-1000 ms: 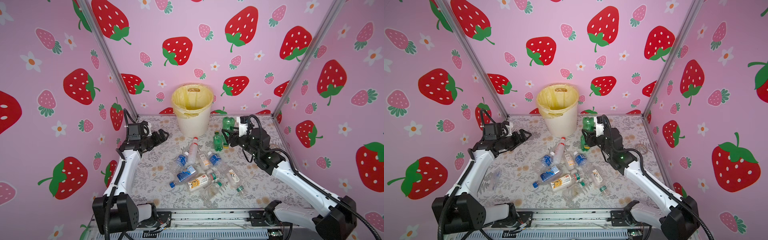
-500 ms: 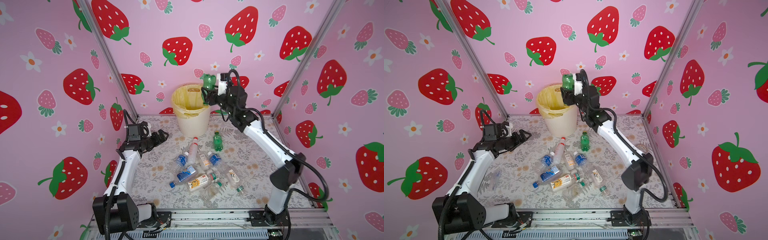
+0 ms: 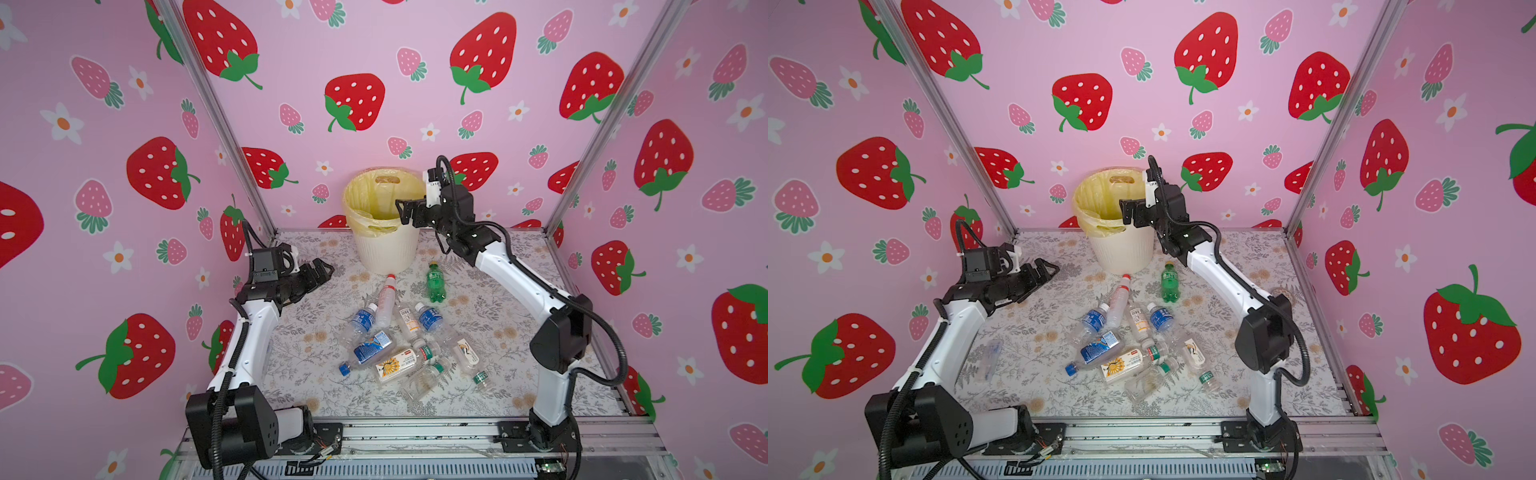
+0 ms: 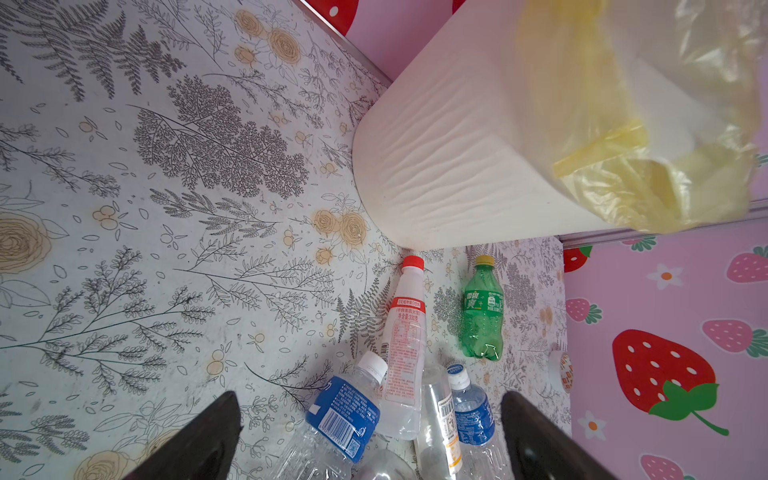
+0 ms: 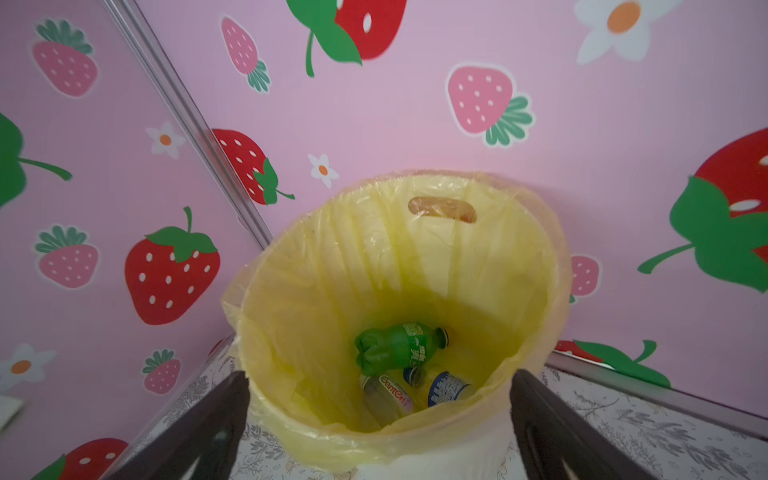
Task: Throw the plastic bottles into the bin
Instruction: 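Withdraw the right gripper from the bin while the left gripper moves toward the bottles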
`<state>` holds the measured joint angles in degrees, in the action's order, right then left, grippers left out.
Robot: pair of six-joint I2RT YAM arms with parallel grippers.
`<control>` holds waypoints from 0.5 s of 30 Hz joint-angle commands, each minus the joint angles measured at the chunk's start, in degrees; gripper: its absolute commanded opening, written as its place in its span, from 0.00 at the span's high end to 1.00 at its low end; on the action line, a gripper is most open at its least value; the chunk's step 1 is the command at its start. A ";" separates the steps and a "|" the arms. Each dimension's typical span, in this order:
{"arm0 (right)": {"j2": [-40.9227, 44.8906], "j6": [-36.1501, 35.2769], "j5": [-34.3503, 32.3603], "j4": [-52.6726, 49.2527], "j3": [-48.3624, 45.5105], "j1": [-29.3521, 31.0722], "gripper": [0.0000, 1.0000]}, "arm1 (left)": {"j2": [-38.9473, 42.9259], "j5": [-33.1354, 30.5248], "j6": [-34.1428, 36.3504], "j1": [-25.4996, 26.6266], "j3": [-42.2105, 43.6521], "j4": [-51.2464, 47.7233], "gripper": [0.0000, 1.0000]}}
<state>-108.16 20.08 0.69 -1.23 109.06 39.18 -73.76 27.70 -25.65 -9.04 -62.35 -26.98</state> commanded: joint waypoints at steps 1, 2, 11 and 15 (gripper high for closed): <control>6.75 -1.00 1.48 4.18 -2.44 -0.33 0.01 | 1.11 1.03 -0.14 -0.40 0.21 0.62 0.01; 7.94 -1.06 2.10 3.82 -4.17 -0.33 0.01 | 1.31 0.79 -0.04 -0.38 0.32 0.53 0.01; 21.04 0.62 3.29 6.66 -23.16 -0.33 0.01 | 1.03 0.45 0.72 -0.39 0.59 0.70 0.01; 28.17 1.94 0.87 7.56 -32.76 -0.36 0.01 | 0.81 0.25 1.14 -0.05 0.57 0.54 0.01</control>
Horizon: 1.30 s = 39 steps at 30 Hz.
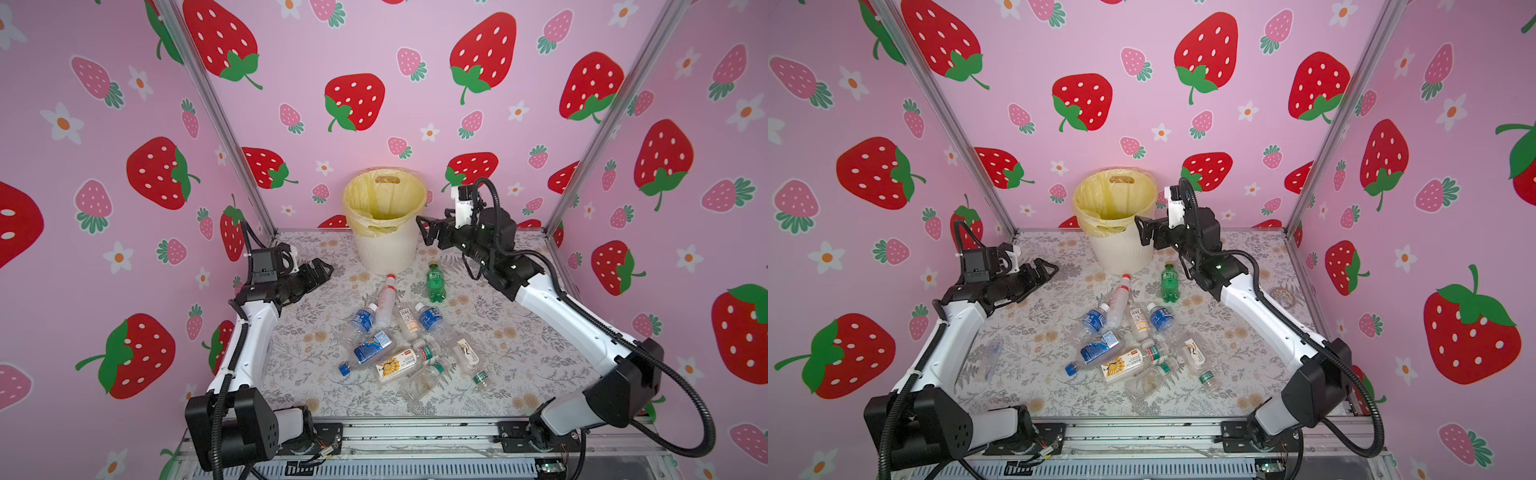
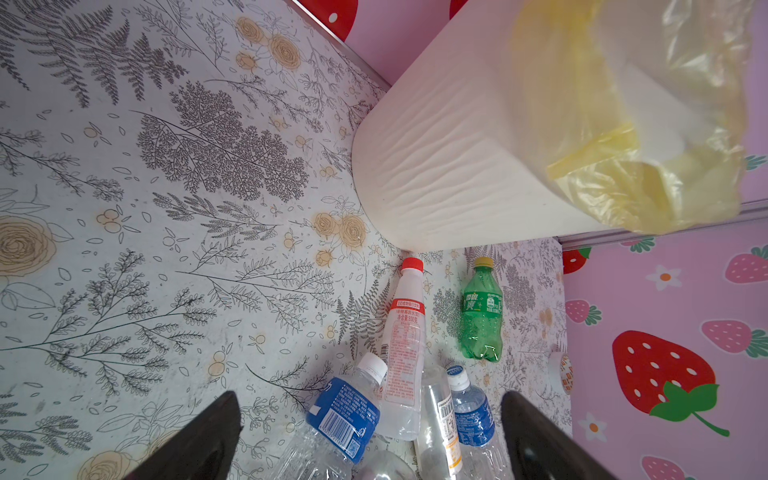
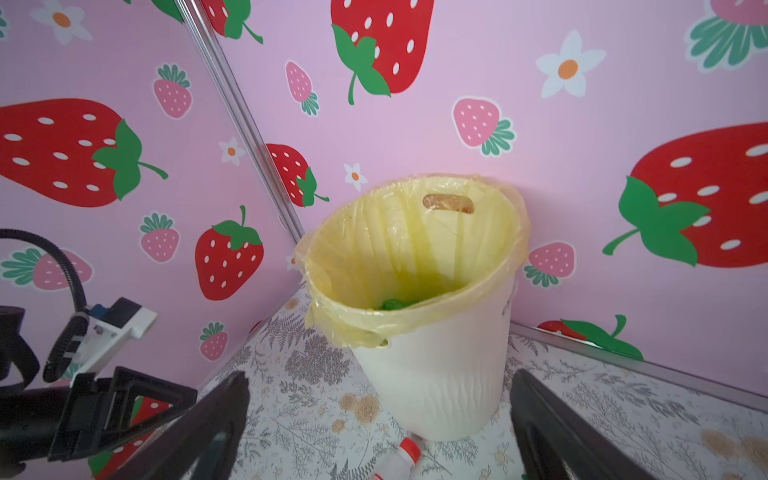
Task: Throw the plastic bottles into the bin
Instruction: 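Withdraw the right gripper from the bin while the left gripper moves toward the bottles, then lower the left gripper and grasp the blue-labelled clear water bottle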
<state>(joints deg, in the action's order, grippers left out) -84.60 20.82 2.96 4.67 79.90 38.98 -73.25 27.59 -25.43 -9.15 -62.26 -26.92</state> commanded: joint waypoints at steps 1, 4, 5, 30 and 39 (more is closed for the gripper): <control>6.41 1.62 -1.85 1.80 -6.06 -0.21 0.01 | 0.46 -0.07 1.32 0.39 0.47 0.31 0.01; 11.20 2.42 -2.25 1.35 -12.29 -0.19 0.01 | 1.12 -1.96 2.91 2.24 -0.07 -0.65 0.01; 12.56 2.55 -2.46 0.93 -14.06 -0.24 0.01 | 1.37 -2.85 3.49 3.20 -0.26 -1.28 0.01; 32.04 4.14 -2.48 -7.05 -38.62 -0.56 0.01 | 5.48 -25.39 10.30 28.59 -0.44 -18.49 0.01; 31.41 3.25 -2.43 -6.72 -39.79 -0.79 0.01 | 1.27 -27.68 9.68 29.99 1.66 -19.17 0.01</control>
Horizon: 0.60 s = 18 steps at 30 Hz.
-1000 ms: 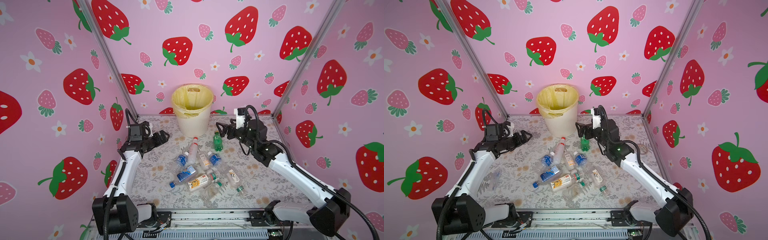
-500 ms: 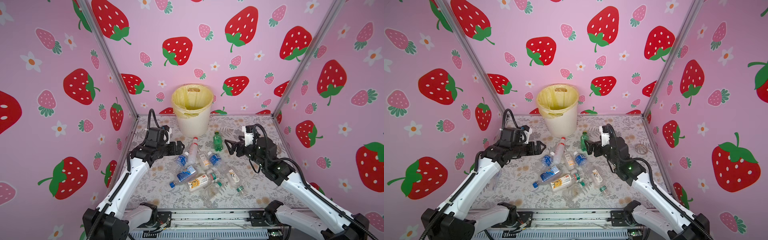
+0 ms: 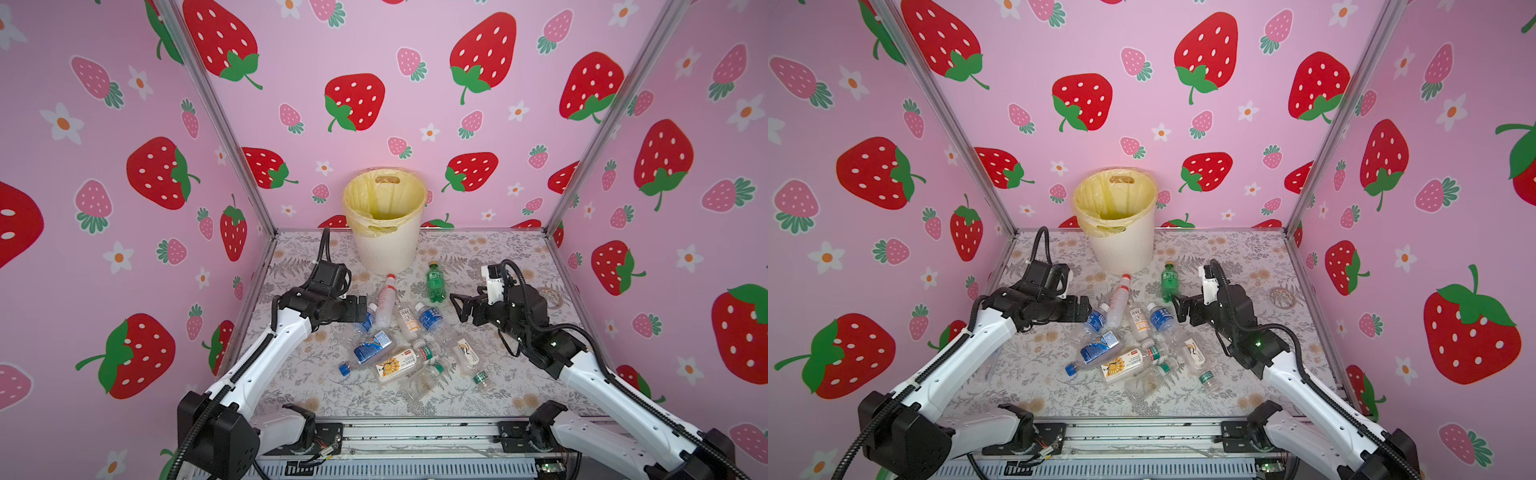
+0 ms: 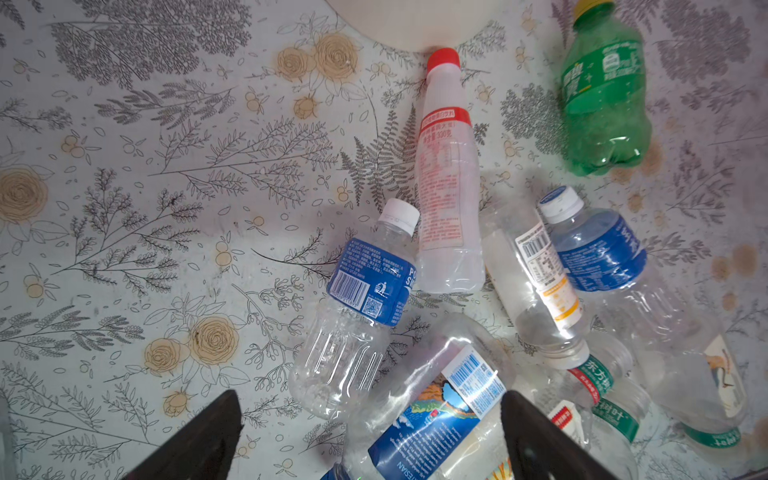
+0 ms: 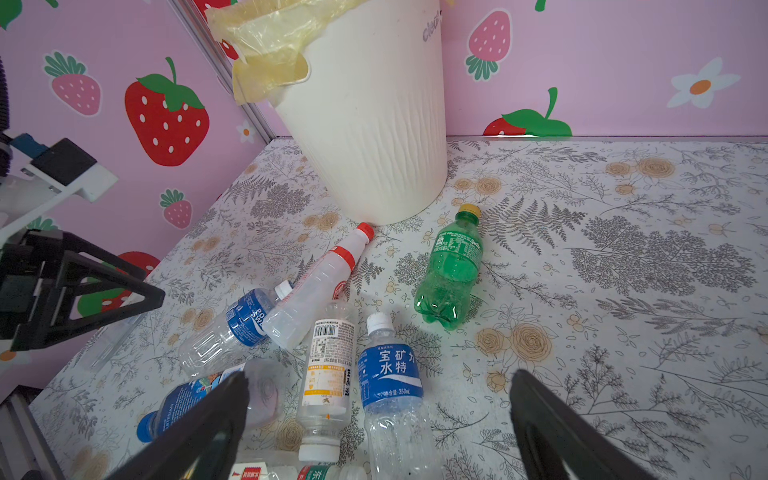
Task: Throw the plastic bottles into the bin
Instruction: 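Lower the left gripper and grasp the blue-labelled clear water bottle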
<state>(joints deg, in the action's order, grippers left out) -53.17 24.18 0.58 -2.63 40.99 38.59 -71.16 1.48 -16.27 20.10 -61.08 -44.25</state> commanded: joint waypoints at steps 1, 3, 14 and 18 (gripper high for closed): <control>-0.12 -0.04 -0.09 1.09 -1.33 -0.44 0.01 | -1.31 -1.61 0.99 1.06 0.50 -2.19 0.01; -0.86 0.16 -0.01 1.73 -1.93 -0.60 0.01 | -2.13 -1.48 1.96 1.17 0.93 -2.50 0.01; -4.99 -0.62 1.30 3.11 -1.80 -1.56 0.01 | -7.97 -3.21 5.16 1.35 1.09 -4.22 0.01; -5.54 -0.98 1.61 3.20 -1.83 -1.93 0.01 | -11.32 -2.98 6.05 1.32 0.00 -5.00 0.01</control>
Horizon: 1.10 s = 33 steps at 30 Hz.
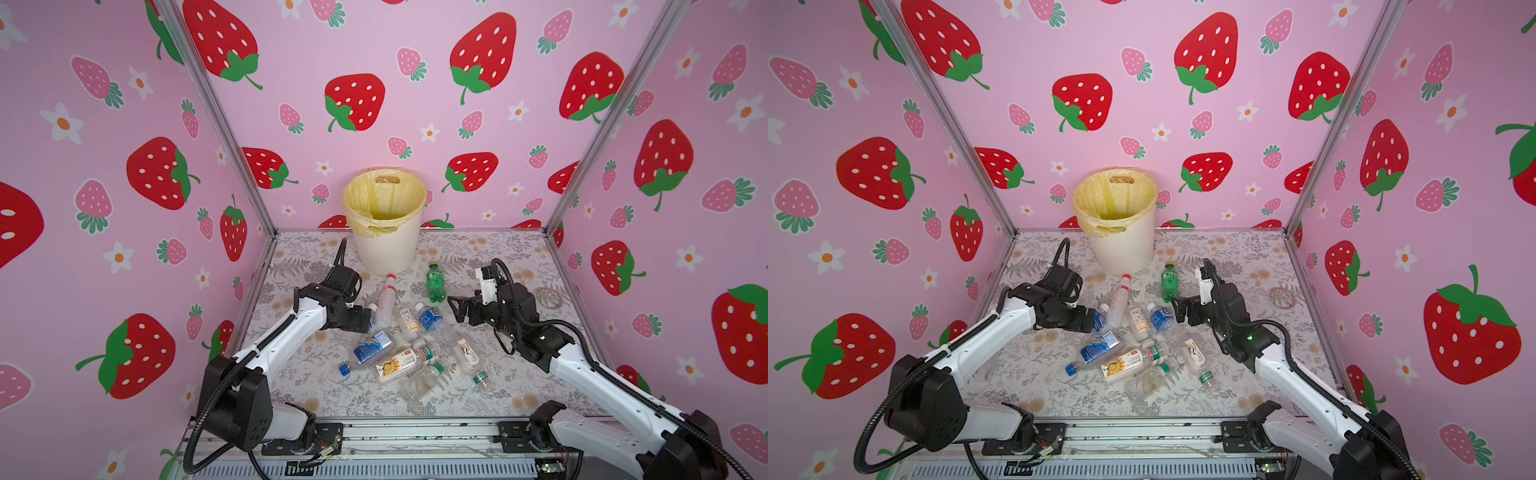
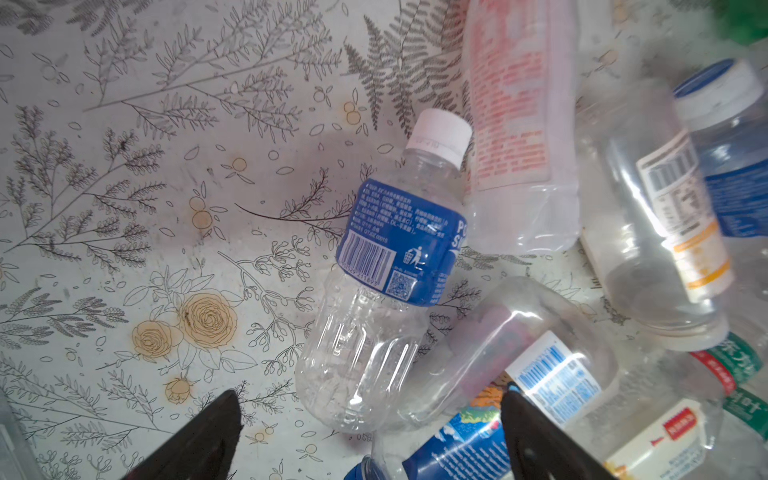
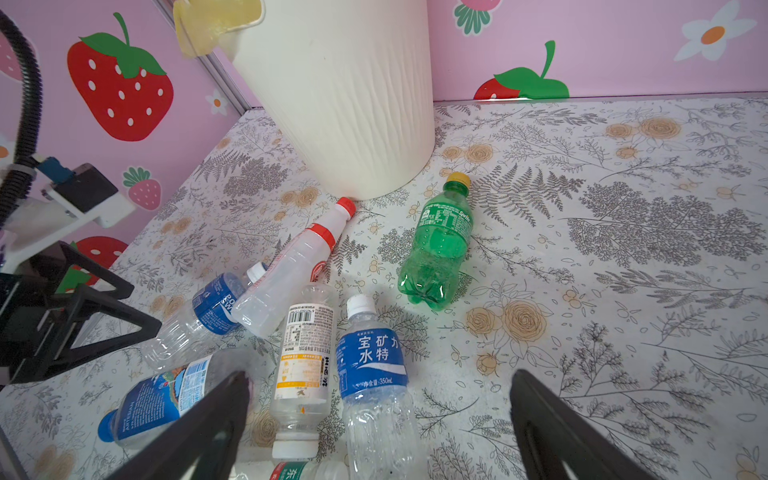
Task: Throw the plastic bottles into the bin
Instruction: 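Lower the left gripper and grasp the blue-labelled clear water bottle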
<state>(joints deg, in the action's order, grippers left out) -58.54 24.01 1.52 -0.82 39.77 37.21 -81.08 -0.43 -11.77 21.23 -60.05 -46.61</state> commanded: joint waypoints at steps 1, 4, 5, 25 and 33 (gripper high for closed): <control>-0.06 -0.91 0.68 1.45 -0.78 -0.64 0.01 | -2.13 -0.98 2.09 0.21 -1.13 -2.90 0.01; 0.26 -0.82 0.87 1.88 -1.43 -0.98 0.01 | -3.39 -2.00 3.29 0.21 -1.13 -3.22 0.01; 0.29 -0.89 1.46 2.20 -1.77 -1.15 0.01 | -3.81 -1.40 4.29 0.21 -0.83 -2.63 0.01; -1.31 0.22 7.18 5.61 -2.22 -3.37 0.01 | -13.15 -0.85 3.84 -0.69 -2.76 -1.50 0.03; -2.09 0.58 8.18 5.91 -2.06 -3.55 0.01 | -14.63 0.23 3.02 -2.38 -3.82 -1.67 0.14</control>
<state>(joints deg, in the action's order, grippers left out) -60.18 24.23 8.67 3.84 38.06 34.04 -94.96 -0.84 -8.64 19.42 -61.78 -47.42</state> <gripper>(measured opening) 0.994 0.868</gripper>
